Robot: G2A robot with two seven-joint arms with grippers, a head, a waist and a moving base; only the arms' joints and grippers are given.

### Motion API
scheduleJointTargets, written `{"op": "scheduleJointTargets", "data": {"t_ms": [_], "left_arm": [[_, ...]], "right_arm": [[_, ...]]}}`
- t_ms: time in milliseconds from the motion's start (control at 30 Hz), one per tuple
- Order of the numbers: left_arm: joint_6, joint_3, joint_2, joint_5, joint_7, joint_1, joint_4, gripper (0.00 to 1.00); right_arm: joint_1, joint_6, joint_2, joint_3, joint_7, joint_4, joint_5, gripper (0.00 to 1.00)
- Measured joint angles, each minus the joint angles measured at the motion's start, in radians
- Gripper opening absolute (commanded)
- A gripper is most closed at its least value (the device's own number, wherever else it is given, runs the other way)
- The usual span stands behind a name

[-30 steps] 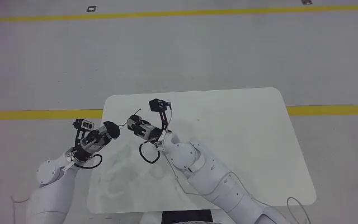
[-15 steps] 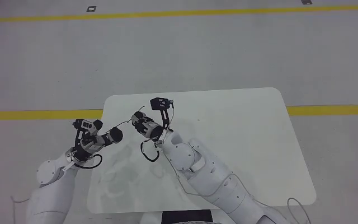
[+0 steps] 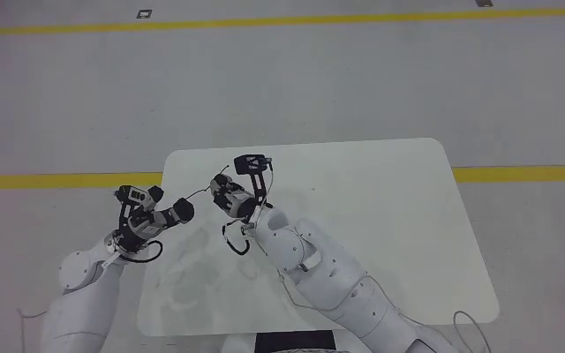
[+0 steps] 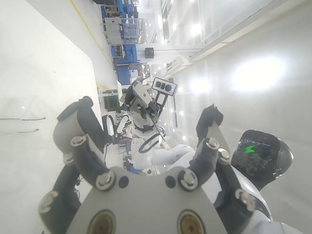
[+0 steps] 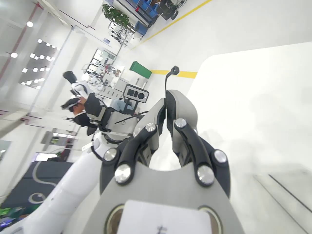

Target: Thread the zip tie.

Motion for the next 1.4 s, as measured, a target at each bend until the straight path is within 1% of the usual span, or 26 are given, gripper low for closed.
{"op": "scheduleJointTargets", "data": {"t_ms": [167, 367, 500, 733, 867, 933, 967, 1000, 1033, 1067, 1100, 1167, 1200, 1267, 1300, 1400], "left_arm": [[0.000, -0.003, 0.000, 0.029, 0.010, 0.004, -0.009, 1.00], [0.000, 0.004, -0.003, 0.043, 0.019, 0.005, -0.014, 1.00], [0.000, 0.007, -0.003, 0.048, 0.022, 0.004, -0.013, 1.00], [0.000, 0.007, -0.003, 0.048, 0.022, 0.003, -0.013, 1.00], [0.010, 0.019, -0.004, 0.059, 0.063, 0.006, -0.031, 1.00], [0.010, 0.021, -0.003, 0.064, 0.069, 0.010, -0.038, 1.00], [0.010, 0.022, -0.002, 0.069, 0.069, 0.012, -0.040, 0.85], [0.011, 0.022, -0.001, 0.071, 0.068, 0.013, -0.042, 0.75], [0.012, 0.023, -0.001, 0.073, 0.067, 0.014, -0.043, 0.70], [0.012, 0.023, 0.000, 0.075, 0.067, 0.015, -0.044, 0.56], [0.012, 0.024, 0.000, 0.076, 0.067, 0.016, -0.045, 0.50], [0.012, 0.026, 0.001, 0.076, 0.067, 0.018, -0.046, 0.46], [0.011, 0.027, 0.002, 0.076, 0.067, 0.018, -0.047, 0.42], [0.011, 0.028, 0.003, 0.076, 0.068, 0.019, -0.047, 0.40], [0.011, 0.028, 0.004, 0.076, 0.068, 0.019, -0.047, 0.36], [0.009, 0.029, 0.005, 0.077, 0.069, 0.020, -0.047, 0.34]], "right_arm": [[0.007, 0.058, 0.001, -0.029, 0.003, -0.021, -0.130, 0.00], [0.016, 0.105, -0.002, -0.064, 0.034, -0.035, -0.255, 0.00], [0.020, 0.118, -0.005, -0.073, 0.047, -0.034, -0.288, 0.00], [0.020, 0.119, -0.005, -0.073, 0.046, -0.034, -0.290, 0.00], [0.014, 0.115, -0.003, -0.082, 0.045, -0.031, -0.348, 0.00], [0.014, 0.122, -0.004, -0.090, 0.055, -0.033, -0.379, 0.00], [0.015, 0.126, -0.005, -0.095, 0.061, -0.033, -0.397, 0.00], [0.016, 0.130, -0.006, -0.099, 0.065, -0.033, -0.411, 0.00], [0.016, 0.132, -0.007, -0.102, 0.068, -0.034, -0.422, 0.00], [0.017, 0.136, -0.008, -0.106, 0.070, -0.035, -0.434, 0.00], [0.016, 0.138, -0.009, -0.109, 0.072, -0.035, -0.442, 0.00], [0.015, 0.140, -0.012, -0.114, 0.074, -0.036, -0.454, 0.00], [0.015, 0.140, -0.014, -0.115, 0.075, -0.036, -0.457, 0.00], [0.014, 0.138, -0.017, -0.117, 0.078, -0.035, -0.460, 0.00], [0.014, 0.136, -0.018, -0.117, 0.079, -0.034, -0.461, 0.00], [0.013, 0.134, -0.023, -0.121, 0.083, -0.033, -0.464, 0.00]]}}
